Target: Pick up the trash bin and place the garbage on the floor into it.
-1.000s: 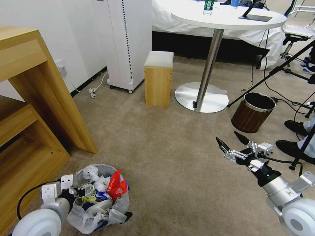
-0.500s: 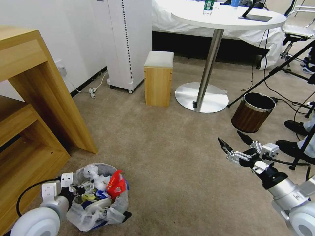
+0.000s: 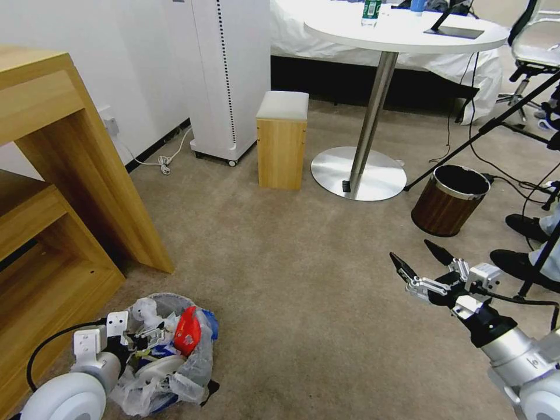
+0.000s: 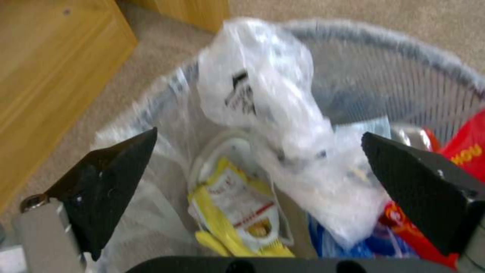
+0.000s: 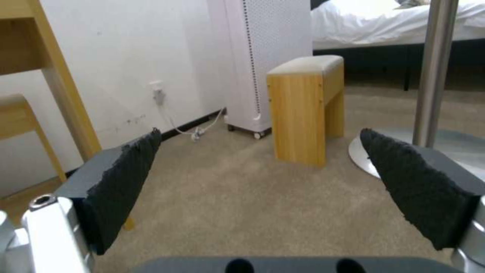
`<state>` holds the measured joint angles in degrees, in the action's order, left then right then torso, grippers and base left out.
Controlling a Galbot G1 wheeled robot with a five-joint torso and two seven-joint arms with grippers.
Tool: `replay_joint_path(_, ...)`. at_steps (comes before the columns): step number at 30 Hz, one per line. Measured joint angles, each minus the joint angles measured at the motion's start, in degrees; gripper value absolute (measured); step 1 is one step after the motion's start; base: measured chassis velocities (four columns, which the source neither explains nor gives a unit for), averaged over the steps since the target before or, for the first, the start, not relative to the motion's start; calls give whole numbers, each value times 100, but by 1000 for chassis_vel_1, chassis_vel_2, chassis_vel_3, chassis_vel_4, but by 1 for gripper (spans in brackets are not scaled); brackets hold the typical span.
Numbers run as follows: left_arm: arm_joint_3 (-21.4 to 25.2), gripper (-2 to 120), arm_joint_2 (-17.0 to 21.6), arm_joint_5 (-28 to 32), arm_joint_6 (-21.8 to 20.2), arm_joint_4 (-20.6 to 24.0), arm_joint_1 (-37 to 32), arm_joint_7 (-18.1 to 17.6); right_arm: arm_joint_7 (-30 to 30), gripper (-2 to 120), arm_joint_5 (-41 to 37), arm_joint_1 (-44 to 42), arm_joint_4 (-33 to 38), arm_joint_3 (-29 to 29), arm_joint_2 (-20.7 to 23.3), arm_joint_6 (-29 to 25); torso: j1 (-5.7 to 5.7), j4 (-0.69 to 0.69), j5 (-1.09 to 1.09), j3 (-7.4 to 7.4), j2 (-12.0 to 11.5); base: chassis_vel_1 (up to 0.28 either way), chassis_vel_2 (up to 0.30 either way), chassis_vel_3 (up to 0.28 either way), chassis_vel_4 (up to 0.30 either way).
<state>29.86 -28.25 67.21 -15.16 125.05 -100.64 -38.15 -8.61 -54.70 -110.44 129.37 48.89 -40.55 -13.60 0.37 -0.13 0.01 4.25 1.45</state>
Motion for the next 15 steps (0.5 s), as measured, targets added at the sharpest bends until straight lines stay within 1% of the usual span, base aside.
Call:
replay_joint_path(4,147,100,113,6,17,119,6,31,-20,100,11,10,-52,-1,-4,-2,0,1,-2,0,0,0,0,0,0)
replay_joint_path(5,247,100,144,0,28,165,19,88,-21,100,10,44,-80,3,-11,-2,0,0,-1,0,0,0,0,0,0)
replay_joint_path(7,580,100,181,-203,66,241,32,383,-34,100,24,162,-197,31,-39,-2,0,0,-1,0,0,0,0,0,0)
replay_joint_path(8,580,100,181,-203,66,241,32,383,-34,100,24,162,-197,31,-39,-2,0,0,-1,0,0,0,0,0,0)
replay_joint_path(9,772,100,187,-335,96,298,18,544,-36,100,40,225,-257,46,-54,7,0,0,-1,1,0,0,0,0,0)
replay_joint_path(11,1176,100,77,-715,187,373,39,942,10,100,48,416,-335,75,-105,92,0,0,2,1,0,0,0,0,0)
replay_joint_path(12,1176,100,77,-715,187,373,39,942,10,100,48,416,-335,75,-105,92,0,0,2,1,0,0,0,0,0)
replay_joint_path(14,1553,100,-162,-928,289,462,160,1220,109,100,22,623,-357,95,-160,131,0,0,-2,0,0,0,0,0,0)
replay_joint_path(15,1704,100,-300,-960,318,563,181,1319,150,100,-12,740,-374,128,-184,159,0,0,0,0,0,0,0,0,0)
